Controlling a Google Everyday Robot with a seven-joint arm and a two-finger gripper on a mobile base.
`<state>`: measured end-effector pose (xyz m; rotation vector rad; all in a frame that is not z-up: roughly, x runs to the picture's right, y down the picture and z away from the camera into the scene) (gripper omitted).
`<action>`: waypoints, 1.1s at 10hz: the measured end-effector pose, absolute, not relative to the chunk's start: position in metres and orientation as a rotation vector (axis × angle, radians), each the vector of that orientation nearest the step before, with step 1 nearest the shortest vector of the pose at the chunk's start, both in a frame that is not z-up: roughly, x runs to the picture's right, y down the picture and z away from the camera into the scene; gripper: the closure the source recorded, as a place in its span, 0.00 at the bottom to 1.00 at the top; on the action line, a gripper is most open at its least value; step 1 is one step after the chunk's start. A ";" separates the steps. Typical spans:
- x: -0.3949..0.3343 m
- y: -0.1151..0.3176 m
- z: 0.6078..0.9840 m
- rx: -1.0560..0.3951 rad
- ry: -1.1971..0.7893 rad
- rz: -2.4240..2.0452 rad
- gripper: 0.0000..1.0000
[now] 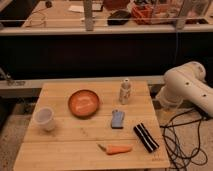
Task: Knock the bottle over
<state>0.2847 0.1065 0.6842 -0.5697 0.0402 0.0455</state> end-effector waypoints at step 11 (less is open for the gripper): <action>0.253 0.042 0.751 -0.466 0.003 0.199 0.20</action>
